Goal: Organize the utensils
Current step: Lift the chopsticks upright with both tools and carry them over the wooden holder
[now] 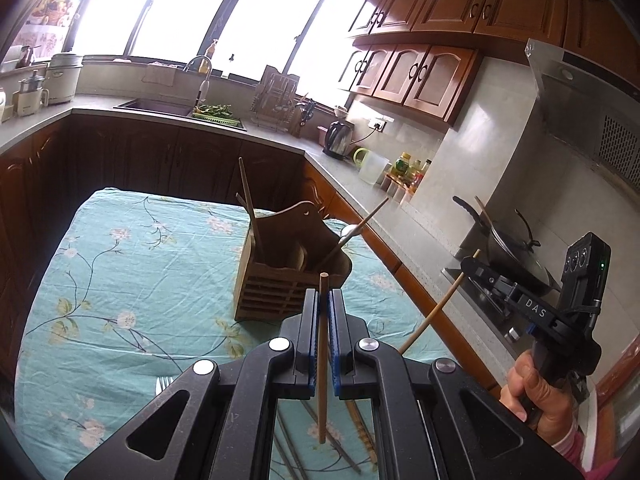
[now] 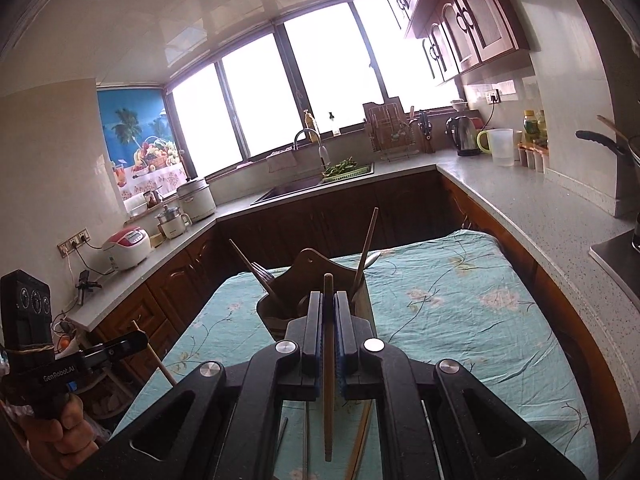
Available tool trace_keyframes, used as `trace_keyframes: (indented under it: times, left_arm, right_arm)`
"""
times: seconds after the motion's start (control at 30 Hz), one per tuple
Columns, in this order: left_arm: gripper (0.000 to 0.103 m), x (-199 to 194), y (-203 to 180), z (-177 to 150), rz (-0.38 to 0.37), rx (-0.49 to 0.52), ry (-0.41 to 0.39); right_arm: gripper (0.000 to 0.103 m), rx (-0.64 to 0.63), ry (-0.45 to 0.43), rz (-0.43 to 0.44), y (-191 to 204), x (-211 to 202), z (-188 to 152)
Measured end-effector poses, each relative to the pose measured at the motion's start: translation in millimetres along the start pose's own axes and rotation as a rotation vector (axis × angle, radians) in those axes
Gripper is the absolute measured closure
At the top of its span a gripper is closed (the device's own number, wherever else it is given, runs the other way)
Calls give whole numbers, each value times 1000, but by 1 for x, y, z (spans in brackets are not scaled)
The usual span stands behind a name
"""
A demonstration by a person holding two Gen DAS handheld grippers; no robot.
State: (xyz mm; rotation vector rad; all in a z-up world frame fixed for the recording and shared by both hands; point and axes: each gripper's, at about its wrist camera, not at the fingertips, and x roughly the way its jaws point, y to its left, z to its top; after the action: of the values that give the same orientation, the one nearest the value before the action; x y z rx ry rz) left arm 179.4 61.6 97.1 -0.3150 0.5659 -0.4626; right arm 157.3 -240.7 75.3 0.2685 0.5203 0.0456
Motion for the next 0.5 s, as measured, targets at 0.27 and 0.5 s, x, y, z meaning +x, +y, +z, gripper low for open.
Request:
trace_keyframes:
  times: [0.27,0.5]
  left_arm:
    - [100,-4,0,21,9,19,-72]
    - [100,2,0,51,16,41,-177]
  right_arm:
    - [98,9,-49,8,0,2,16]
    - [98,16,-136,3,0,8,48]
